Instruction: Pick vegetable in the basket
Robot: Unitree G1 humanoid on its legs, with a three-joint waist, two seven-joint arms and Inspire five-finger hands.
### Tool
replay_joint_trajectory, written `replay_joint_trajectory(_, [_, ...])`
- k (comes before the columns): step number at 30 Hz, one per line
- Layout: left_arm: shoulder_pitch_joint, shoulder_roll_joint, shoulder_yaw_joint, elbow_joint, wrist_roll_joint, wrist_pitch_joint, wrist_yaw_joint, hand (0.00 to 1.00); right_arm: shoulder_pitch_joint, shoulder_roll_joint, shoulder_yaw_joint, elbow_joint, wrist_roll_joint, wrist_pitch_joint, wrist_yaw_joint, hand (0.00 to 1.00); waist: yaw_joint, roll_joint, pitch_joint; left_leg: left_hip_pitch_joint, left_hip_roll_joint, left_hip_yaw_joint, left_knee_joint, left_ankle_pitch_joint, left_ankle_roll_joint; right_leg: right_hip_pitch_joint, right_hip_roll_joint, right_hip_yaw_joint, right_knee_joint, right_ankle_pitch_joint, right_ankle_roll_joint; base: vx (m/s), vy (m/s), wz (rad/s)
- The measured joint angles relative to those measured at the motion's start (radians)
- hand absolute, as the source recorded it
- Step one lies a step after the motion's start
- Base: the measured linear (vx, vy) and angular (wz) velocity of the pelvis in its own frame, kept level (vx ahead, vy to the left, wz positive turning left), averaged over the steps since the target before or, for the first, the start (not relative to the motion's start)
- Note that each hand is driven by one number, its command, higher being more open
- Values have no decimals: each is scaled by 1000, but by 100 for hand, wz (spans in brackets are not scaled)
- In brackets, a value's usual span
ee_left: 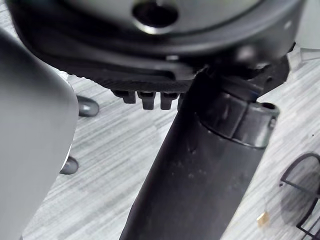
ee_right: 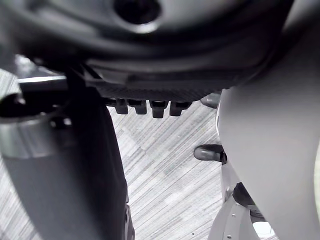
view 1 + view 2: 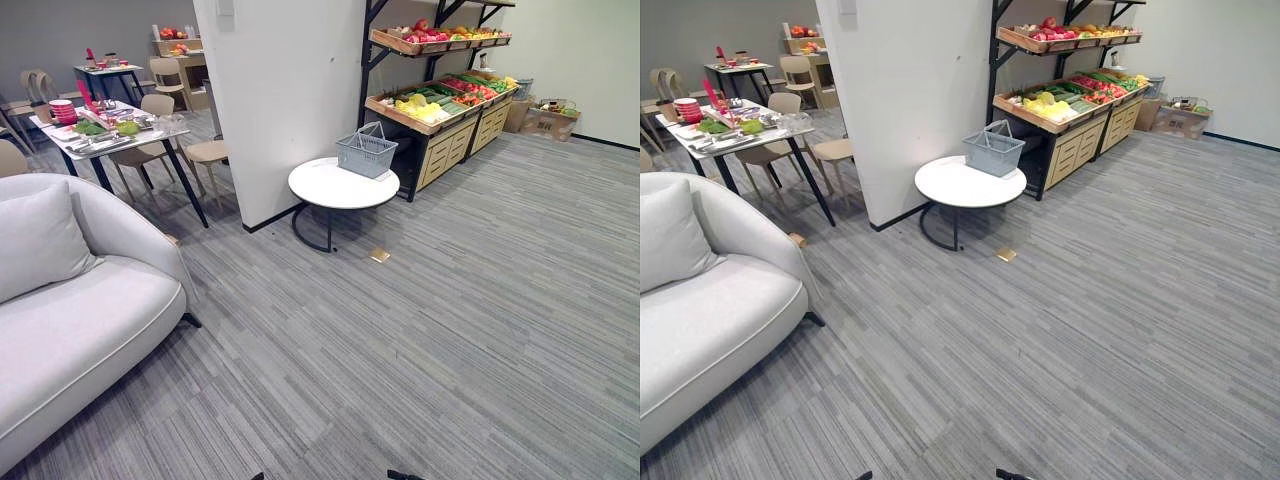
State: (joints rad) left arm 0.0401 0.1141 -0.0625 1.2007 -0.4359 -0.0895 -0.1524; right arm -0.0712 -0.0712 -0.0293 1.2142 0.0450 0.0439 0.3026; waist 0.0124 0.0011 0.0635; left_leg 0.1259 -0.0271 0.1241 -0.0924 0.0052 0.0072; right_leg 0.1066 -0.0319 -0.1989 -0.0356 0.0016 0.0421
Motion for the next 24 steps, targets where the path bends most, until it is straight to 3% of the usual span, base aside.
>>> replay_joint_trajectory(24, [-5, 0, -5, 3, 14, 4, 1, 100, -2, 1, 1, 16, 0, -1, -21, 100, 0, -1, -2, 12, -1, -1, -1, 0, 0, 17, 1, -6, -11, 1, 1, -11, -4, 0])
